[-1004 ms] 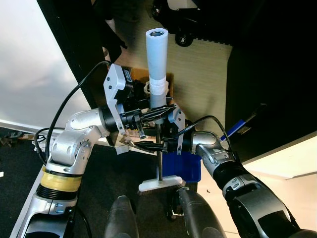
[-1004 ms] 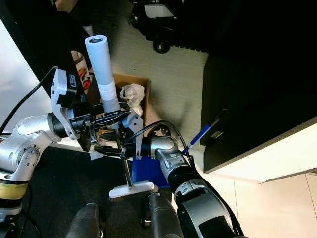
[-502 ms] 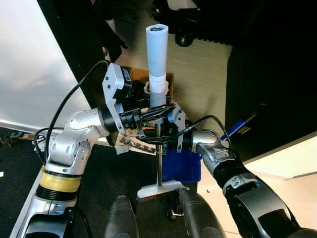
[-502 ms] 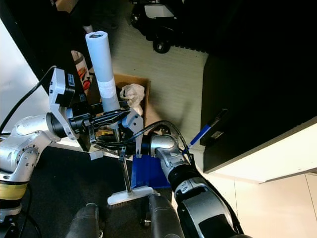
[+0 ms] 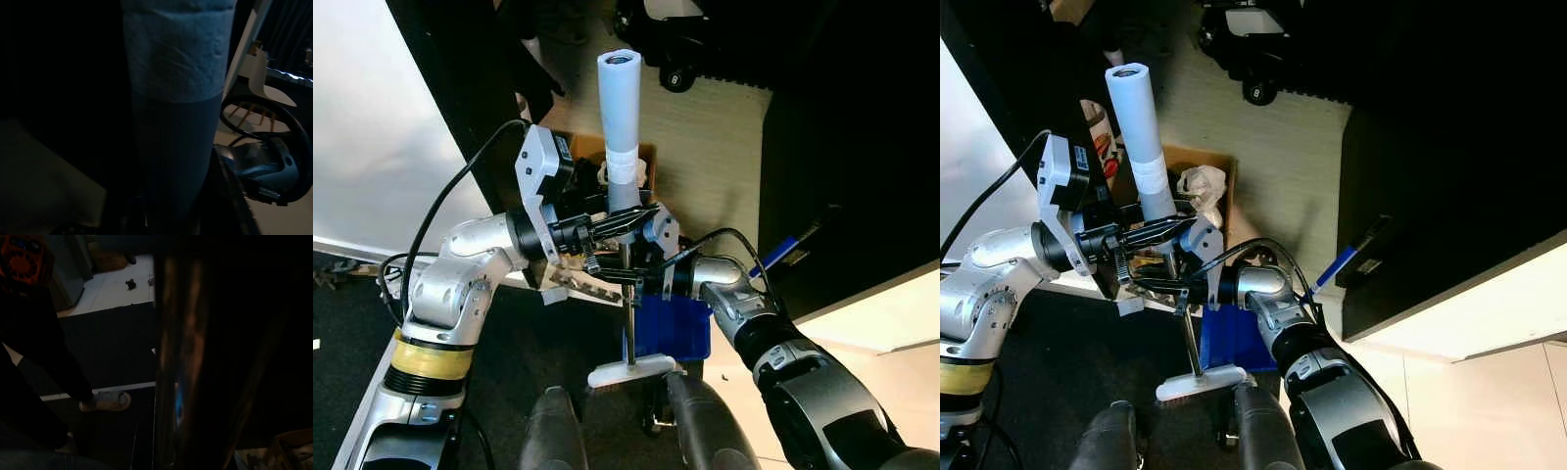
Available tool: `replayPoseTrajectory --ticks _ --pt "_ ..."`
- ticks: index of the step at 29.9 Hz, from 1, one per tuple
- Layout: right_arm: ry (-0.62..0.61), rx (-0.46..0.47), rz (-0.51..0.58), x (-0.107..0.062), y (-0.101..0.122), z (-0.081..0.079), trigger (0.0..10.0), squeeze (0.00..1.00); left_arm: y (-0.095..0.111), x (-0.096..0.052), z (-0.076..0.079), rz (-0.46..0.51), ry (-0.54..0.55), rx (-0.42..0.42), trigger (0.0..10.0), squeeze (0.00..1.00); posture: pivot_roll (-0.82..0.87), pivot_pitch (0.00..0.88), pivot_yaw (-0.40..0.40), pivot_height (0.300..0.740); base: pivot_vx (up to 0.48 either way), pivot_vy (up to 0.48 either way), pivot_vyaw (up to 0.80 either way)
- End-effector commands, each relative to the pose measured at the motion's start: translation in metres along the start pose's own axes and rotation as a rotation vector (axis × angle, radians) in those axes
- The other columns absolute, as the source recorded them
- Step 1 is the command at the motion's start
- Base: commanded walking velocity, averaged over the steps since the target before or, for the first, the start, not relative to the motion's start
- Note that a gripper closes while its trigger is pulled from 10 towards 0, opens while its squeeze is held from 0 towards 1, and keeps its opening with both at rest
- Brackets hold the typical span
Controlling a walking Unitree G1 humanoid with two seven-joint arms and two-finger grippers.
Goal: Sweep floor
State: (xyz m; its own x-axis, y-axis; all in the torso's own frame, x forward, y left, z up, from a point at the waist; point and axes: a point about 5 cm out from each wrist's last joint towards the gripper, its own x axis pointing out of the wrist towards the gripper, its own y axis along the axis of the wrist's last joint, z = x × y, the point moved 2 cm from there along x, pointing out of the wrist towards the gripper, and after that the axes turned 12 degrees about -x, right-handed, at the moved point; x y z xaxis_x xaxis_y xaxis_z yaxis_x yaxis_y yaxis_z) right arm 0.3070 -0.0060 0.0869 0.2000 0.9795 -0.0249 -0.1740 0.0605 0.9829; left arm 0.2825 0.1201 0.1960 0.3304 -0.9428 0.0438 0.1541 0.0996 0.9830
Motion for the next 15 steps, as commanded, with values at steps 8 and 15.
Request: replayPoseTrajectory --ticks 8,15 --pt "-0.053 0.025 -0.027 -0.0045 -0.0057 0.0046 0.0 0.00 -0.0050 -0.0050 0.0010 -0.040 -0.006 0.000 10.0 1.00 0.04 0.135 -0.152 0.731 0.000 0.000 0.00" --pt "-0.077 0.026 -0.038 -0.0071 -0.0074 0.0073 0.0 0.00 0.0027 -0.0089 0.0018 -0.017 -0.003 0.011 10.0 1.00 0.04 0.134 -0.155 0.731 0.000 0.000 0.00"
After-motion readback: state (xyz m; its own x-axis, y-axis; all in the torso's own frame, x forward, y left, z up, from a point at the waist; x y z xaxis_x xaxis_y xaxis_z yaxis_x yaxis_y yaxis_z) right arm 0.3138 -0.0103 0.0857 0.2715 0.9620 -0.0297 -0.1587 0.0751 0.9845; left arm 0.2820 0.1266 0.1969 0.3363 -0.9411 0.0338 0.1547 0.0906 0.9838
